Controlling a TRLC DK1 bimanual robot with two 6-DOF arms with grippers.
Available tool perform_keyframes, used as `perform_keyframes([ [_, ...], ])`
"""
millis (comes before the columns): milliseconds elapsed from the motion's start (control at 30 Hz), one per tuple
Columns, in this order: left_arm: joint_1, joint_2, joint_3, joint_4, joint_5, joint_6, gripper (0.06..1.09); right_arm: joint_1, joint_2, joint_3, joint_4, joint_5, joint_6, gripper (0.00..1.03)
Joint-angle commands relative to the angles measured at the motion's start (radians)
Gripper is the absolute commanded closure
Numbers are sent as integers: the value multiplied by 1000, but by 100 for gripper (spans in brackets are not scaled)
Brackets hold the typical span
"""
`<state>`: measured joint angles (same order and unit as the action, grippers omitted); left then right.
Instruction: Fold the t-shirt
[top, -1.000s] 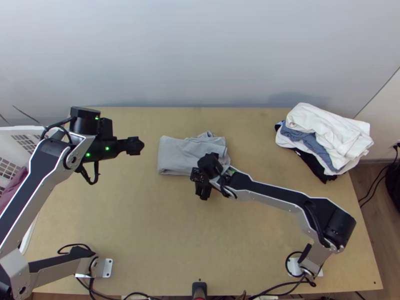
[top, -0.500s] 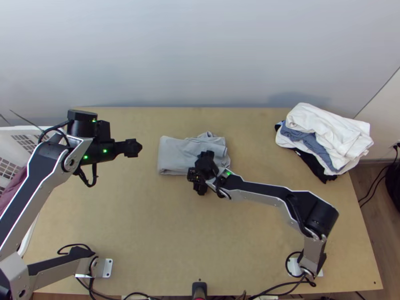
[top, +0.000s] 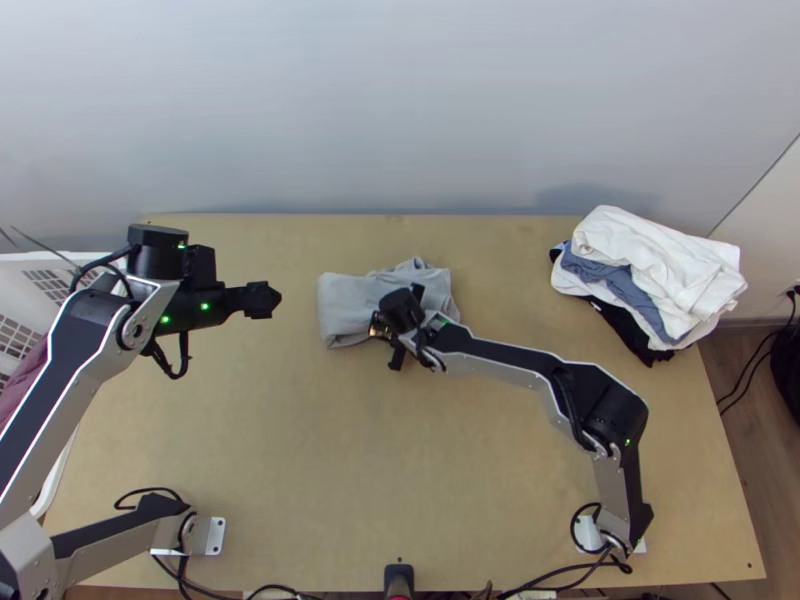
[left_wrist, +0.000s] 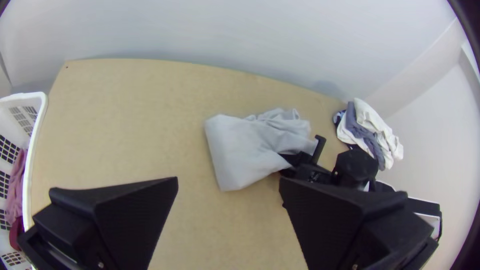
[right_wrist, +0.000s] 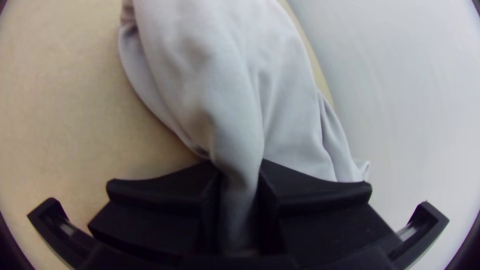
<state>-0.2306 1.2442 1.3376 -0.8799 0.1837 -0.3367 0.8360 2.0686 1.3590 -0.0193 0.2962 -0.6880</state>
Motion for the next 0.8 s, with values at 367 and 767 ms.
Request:
perform_keyframes([
  [367, 4, -40, -21, -13, 3, -4, 10, -137, -364, 23, -22, -2, 193, 100],
  [767, 5, -83, -57, -51, 2, -30, 10, -459, -702, 9, -28, -17, 235, 100],
])
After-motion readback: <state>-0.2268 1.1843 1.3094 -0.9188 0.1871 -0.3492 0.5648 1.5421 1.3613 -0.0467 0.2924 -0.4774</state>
